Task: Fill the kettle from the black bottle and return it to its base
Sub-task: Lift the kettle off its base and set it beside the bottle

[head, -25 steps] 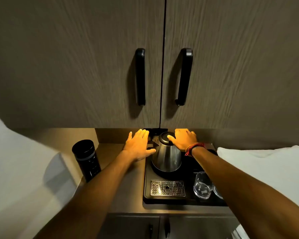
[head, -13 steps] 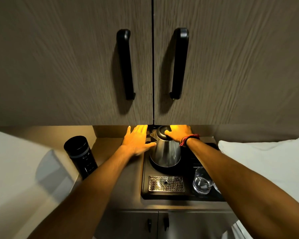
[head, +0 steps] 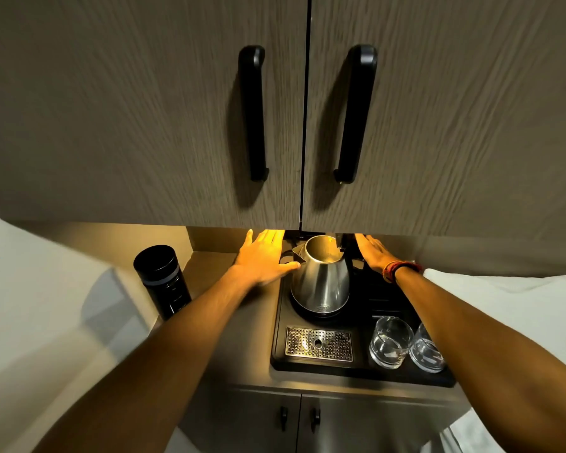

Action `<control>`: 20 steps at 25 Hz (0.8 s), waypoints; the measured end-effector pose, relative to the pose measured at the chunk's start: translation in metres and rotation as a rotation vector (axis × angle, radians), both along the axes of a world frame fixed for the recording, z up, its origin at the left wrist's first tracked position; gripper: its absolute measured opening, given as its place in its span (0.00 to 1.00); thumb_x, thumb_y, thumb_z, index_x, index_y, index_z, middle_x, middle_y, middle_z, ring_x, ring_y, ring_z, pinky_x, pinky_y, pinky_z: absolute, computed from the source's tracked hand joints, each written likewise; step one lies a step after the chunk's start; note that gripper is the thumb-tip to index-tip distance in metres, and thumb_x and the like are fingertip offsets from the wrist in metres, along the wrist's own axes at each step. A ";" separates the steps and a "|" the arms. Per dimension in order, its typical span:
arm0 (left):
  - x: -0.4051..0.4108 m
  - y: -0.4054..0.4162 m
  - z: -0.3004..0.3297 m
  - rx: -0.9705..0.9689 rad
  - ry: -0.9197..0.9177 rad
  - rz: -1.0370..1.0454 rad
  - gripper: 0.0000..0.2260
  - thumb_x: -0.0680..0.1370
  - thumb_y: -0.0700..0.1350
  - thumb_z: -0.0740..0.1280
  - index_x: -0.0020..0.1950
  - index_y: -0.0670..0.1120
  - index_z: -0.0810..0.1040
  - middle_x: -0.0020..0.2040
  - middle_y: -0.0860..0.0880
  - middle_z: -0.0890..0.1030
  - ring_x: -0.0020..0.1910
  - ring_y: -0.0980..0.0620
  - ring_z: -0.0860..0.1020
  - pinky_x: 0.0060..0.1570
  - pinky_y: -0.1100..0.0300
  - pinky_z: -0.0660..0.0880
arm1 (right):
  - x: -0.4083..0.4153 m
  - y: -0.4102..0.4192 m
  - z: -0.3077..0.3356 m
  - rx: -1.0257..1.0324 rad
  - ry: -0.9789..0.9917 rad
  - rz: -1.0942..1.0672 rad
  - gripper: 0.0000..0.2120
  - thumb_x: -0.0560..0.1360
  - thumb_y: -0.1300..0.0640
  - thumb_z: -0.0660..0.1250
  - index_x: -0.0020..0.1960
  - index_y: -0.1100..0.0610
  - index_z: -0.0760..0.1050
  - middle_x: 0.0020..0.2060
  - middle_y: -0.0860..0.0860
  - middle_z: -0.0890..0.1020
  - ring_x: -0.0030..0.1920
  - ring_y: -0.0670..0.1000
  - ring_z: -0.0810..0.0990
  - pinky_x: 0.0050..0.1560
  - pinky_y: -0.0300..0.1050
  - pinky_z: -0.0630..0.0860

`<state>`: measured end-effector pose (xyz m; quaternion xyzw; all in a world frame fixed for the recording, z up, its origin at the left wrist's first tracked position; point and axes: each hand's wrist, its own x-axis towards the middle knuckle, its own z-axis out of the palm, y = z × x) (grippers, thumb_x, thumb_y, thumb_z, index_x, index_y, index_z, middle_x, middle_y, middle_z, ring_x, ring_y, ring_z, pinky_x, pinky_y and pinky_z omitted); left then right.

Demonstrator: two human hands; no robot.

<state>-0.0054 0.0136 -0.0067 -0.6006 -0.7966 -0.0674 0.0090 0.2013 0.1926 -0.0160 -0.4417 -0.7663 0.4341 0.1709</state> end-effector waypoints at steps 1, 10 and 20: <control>0.000 -0.002 0.001 -0.007 -0.006 0.004 0.42 0.77 0.69 0.58 0.81 0.44 0.51 0.80 0.43 0.57 0.79 0.46 0.53 0.76 0.39 0.46 | 0.002 -0.001 -0.002 -0.009 0.041 0.001 0.21 0.80 0.44 0.49 0.59 0.53 0.75 0.63 0.57 0.77 0.61 0.57 0.75 0.61 0.51 0.66; 0.001 -0.007 0.002 -0.030 -0.021 0.030 0.43 0.77 0.68 0.59 0.81 0.45 0.49 0.81 0.45 0.54 0.80 0.47 0.50 0.76 0.41 0.44 | 0.001 -0.012 -0.009 0.040 0.256 -0.144 0.16 0.82 0.45 0.50 0.51 0.46 0.76 0.57 0.52 0.79 0.57 0.53 0.75 0.59 0.50 0.65; -0.005 -0.019 0.017 0.048 -0.003 0.063 0.40 0.77 0.67 0.61 0.80 0.44 0.55 0.79 0.43 0.61 0.78 0.45 0.58 0.75 0.42 0.50 | -0.030 -0.021 0.028 -0.009 0.145 -0.142 0.21 0.81 0.50 0.53 0.66 0.60 0.72 0.68 0.60 0.73 0.66 0.62 0.71 0.63 0.52 0.67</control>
